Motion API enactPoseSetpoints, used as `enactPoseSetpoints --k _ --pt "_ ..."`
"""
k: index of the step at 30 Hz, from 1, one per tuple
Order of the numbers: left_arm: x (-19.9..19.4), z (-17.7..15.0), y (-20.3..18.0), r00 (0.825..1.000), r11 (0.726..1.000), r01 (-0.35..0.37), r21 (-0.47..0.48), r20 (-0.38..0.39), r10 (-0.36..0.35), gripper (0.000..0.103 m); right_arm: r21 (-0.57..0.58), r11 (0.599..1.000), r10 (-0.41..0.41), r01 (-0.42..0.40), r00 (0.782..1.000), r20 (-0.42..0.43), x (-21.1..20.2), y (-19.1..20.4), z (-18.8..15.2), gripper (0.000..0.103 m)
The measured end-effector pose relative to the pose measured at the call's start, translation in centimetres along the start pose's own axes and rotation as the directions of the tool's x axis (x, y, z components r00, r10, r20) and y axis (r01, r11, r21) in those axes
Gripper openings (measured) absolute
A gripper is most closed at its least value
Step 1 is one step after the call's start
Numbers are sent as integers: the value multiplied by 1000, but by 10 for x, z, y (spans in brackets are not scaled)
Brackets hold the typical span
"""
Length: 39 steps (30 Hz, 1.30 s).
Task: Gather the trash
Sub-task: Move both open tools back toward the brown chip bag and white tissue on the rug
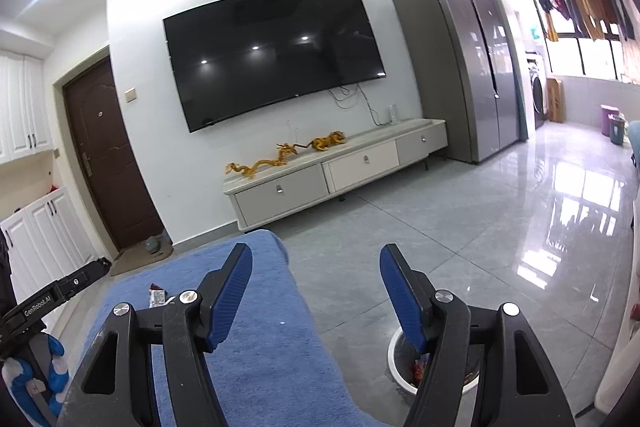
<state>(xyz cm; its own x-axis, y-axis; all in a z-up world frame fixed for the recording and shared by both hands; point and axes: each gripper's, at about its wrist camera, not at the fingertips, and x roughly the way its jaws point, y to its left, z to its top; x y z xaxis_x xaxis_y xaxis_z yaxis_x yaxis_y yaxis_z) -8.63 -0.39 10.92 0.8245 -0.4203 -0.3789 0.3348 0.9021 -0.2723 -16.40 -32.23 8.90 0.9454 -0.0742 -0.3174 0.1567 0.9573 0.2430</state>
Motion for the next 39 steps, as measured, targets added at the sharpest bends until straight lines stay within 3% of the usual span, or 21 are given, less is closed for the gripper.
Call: enactPoseSetpoints --k 9,15,19,25,31,39 --pt "-19 -3 71 993 990 -112 -87 37 115 62 -46 999 23 -23 1000 1 -1 30 -5 67" --pt "-13 -9 136 976 962 -209 -177 19 216 62 -63 997 36 -38 999 -36 14 43 -12 68" --pt "-11 -19 157 964 947 -261 -189 2 266 62 -74 996 42 -47 997 -67 28 51 -16 68" --pt "11 -35 148 957 952 -289 -98 -36 287 62 -91 993 61 -72 990 -123 51 66 -28 68" --pt "36 -48 122 961 963 -268 8 -71 268 62 -101 992 63 -82 982 -180 73 72 -40 68" --pt "65 -57 110 958 965 -255 66 -121 262 62 -97 991 62 -87 970 -235 97 73 -49 68"
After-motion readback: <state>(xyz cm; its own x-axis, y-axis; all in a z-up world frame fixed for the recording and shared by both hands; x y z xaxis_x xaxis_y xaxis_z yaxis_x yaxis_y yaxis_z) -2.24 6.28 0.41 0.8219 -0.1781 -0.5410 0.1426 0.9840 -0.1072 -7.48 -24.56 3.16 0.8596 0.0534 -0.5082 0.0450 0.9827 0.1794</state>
